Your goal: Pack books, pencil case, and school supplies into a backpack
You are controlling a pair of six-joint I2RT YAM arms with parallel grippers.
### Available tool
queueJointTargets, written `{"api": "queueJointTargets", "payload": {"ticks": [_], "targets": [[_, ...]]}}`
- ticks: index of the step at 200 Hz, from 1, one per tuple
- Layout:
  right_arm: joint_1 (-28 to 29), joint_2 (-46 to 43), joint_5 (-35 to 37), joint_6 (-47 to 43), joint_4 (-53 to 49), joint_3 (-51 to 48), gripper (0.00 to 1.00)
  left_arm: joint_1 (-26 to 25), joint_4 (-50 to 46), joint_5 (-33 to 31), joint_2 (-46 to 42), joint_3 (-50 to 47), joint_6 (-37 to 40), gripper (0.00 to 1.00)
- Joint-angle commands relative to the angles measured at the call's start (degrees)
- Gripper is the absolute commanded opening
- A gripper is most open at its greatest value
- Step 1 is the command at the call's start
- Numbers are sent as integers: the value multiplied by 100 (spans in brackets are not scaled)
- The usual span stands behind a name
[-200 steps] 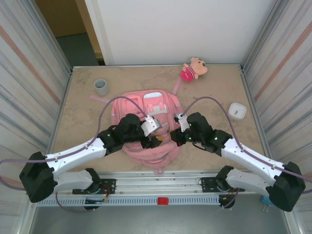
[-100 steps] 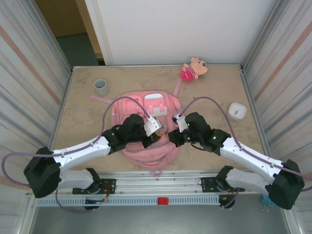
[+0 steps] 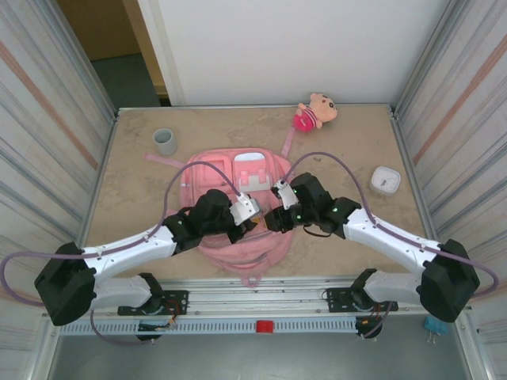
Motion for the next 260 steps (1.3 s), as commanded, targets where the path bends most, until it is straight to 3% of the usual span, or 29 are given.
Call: {"api": "queueJointTargets", "payload": {"ticks": [1, 18, 35, 84, 96, 123, 171, 250, 260], "targets": [[44, 138, -110, -116, 58, 256, 26, -2, 102, 258, -150, -28, 27, 9], [42, 136, -45, -152, 26, 293, 15, -9, 82, 190, -177, -37, 42, 9], [40, 41, 44, -151, -22, 294, 12, -2, 26, 63, -185, -51, 35, 8], [-93, -261, 49, -161, -203, 128, 22, 2, 82, -110, -264, -142, 36, 9], [-110, -227, 11, -145, -151, 85, 12, 7, 77, -61, -263, -125, 47, 9], [-90, -195, -89, -82, 42, 8, 0, 15, 80, -63, -239, -123, 24, 9], [-254, -476, 243, 83, 25, -65, 0, 15, 89, -57, -398, -199, 55, 9], [-13, -434, -101, 85, 591, -478, 0, 123, 259, 338, -550, -219, -188, 9], [-6, -437, -130, 85, 704, -556, 5, 145, 262, 367, -555, -229, -210, 9]]}}
